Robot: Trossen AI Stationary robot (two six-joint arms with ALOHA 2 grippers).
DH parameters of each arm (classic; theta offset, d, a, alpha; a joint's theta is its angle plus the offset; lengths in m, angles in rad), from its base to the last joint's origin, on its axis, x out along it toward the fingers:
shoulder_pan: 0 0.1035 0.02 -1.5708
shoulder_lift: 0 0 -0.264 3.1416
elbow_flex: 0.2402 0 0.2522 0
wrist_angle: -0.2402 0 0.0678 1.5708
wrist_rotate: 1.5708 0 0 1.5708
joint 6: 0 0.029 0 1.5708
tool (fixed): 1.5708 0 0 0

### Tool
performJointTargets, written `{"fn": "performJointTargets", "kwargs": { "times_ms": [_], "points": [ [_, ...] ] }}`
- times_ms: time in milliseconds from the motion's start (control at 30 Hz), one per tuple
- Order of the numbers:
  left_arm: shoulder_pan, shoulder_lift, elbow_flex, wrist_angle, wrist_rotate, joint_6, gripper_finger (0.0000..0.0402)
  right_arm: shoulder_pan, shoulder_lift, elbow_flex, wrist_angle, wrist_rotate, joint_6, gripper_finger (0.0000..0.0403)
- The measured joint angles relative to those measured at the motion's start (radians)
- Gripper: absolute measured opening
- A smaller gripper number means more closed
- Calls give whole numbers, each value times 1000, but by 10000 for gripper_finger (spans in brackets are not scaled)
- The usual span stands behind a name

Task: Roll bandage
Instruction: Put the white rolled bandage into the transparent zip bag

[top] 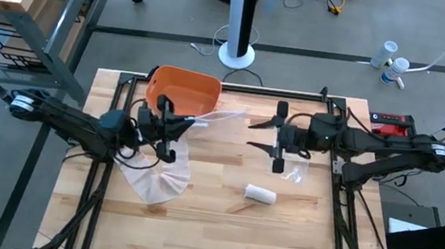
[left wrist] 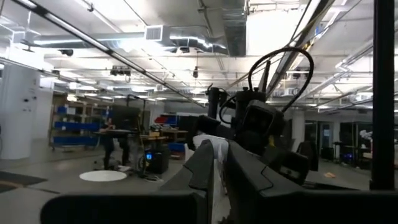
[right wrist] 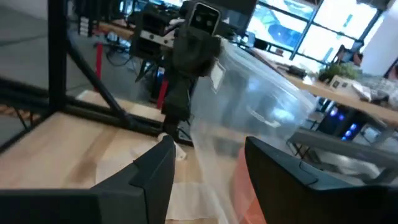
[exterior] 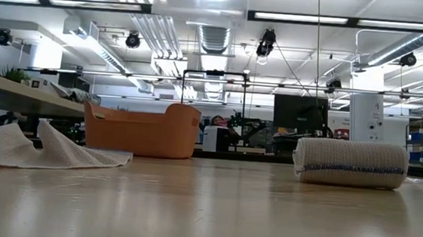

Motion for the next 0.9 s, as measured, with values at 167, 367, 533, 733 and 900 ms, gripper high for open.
{"fn": "performJointTargets", "kwargs": {
  "times_ms": [167, 367, 533, 733, 900],
  "points": [
    [1, -54, -29, -18, 1, 30, 20, -43, 50, 0, 114, 2, 88, 180],
    [1, -154, -29, -104, 11, 103, 20, -80, 85, 2, 199, 0, 95, 164],
    [2, -192, -29, -173, 49, 105, 20, -94, 83, 6, 265, 28, 59, 154],
    [-3, -199, 1, -226, 56, 77, 20, -95, 106, 6, 271, 63, 87, 141],
    [-21, -190, -3, -290, 144, -4, 20, -57, 126, 3, 239, 20, 101, 137]
  ]
}}
